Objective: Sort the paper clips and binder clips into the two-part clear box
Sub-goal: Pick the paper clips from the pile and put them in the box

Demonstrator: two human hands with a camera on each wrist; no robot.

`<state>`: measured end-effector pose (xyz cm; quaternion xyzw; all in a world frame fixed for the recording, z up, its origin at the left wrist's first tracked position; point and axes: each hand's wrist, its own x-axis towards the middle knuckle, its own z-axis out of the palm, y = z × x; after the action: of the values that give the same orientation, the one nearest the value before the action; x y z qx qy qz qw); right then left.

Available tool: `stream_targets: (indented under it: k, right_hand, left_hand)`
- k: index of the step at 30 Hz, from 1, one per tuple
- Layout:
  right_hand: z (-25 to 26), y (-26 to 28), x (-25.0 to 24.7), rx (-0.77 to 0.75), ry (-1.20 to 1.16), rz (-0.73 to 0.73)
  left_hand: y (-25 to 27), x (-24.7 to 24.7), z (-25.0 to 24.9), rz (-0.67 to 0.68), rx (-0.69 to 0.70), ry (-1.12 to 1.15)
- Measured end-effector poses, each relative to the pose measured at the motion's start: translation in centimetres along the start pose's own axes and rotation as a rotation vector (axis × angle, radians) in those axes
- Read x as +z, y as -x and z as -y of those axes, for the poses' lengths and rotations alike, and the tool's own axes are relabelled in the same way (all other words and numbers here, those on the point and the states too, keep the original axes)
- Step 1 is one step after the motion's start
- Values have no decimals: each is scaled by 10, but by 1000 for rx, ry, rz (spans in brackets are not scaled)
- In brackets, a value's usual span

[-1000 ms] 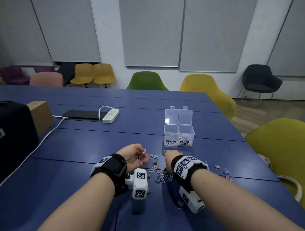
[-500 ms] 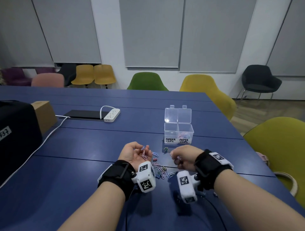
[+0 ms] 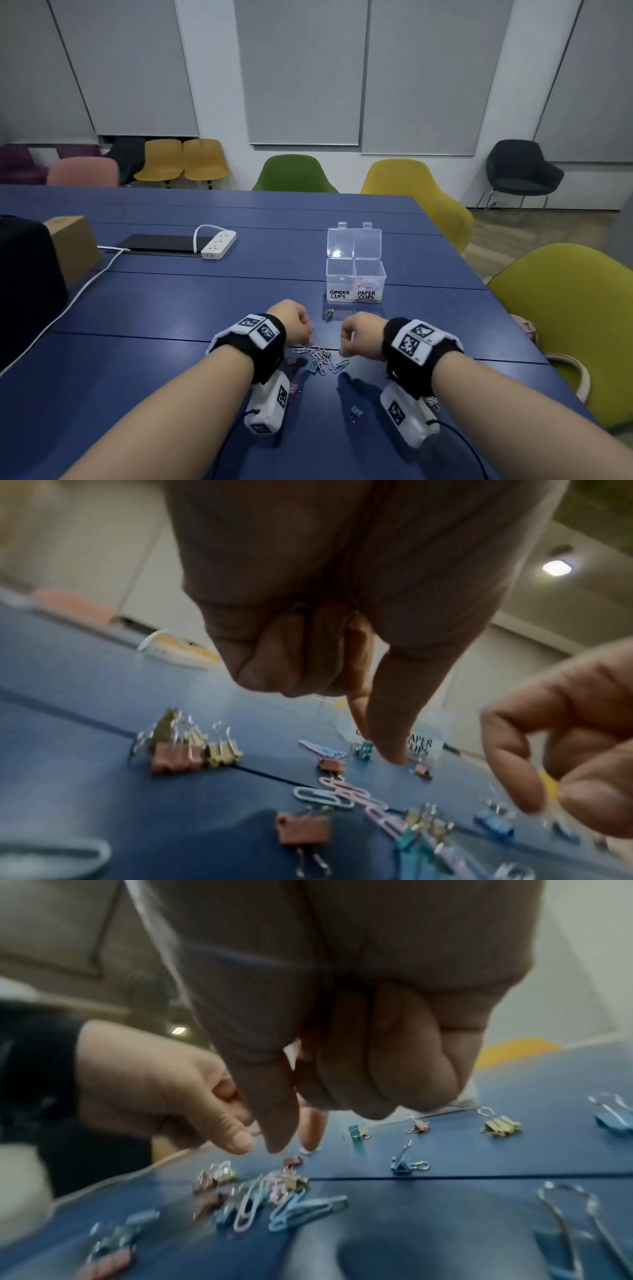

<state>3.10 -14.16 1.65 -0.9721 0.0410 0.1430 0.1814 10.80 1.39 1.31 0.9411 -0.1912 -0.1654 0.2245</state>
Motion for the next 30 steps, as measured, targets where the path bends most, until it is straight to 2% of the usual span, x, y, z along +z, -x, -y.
stream_targets:
  k: [3, 7, 10, 15, 19, 25, 30]
  right_hand:
    - [10, -7, 10, -37, 223, 48]
    - [20, -27, 23, 7, 418, 127]
    - [21, -36, 27, 77, 413, 208]
    - [6, -36, 35, 83, 356, 125]
    - [3, -35, 40, 66, 368, 155]
    - [8, -33, 44, 102, 385, 171]
    - [8, -22, 44, 155, 289, 145]
  left_hand:
    - [-6, 5, -6, 46, 42, -258]
    - [-18, 21, -5, 101, -10, -337]
    - [-25, 32, -4, 99, -34, -368]
    - [-37, 37, -4, 116, -65, -431]
    - [-45, 42, -5, 129, -109, -497]
    - [-90, 67, 19, 208, -133, -515]
    - [-42, 55, 3, 145, -84, -584]
